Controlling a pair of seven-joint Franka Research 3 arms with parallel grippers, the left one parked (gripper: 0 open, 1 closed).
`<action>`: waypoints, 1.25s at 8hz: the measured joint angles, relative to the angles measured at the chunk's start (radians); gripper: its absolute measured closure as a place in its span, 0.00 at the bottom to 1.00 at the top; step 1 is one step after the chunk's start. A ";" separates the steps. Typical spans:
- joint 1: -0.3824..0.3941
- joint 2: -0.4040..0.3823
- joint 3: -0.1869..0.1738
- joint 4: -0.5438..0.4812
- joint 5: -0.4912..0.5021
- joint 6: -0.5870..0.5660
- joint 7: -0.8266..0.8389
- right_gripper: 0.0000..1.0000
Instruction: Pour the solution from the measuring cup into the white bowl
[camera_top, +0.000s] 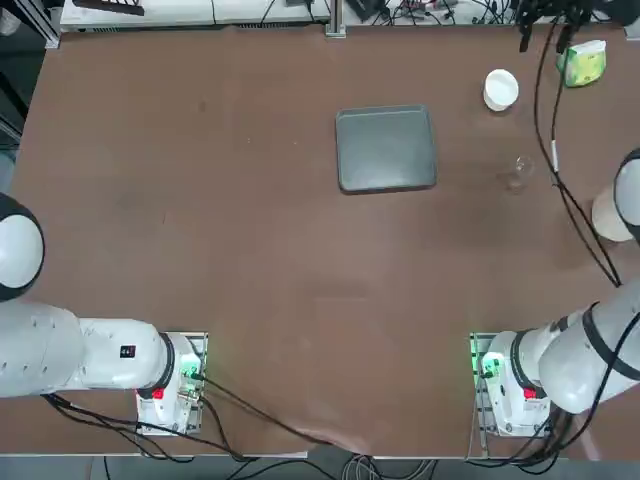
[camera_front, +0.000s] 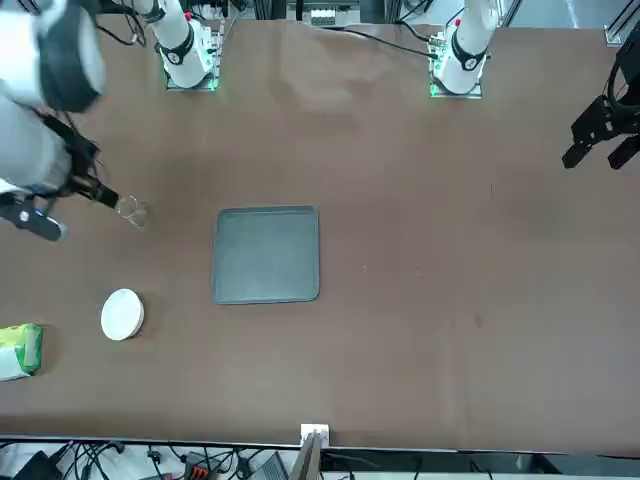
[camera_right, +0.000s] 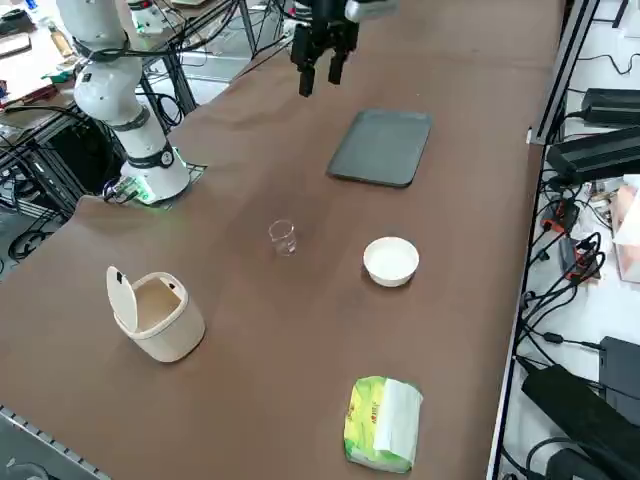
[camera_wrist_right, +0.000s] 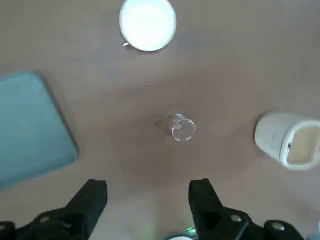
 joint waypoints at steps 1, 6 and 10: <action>-0.010 -0.029 0.000 0.000 0.014 -0.012 -0.106 0.00; -0.267 -0.117 0.282 -0.006 0.118 -0.005 -0.228 0.00; -0.347 -0.197 0.317 -0.085 0.080 0.036 -0.361 0.00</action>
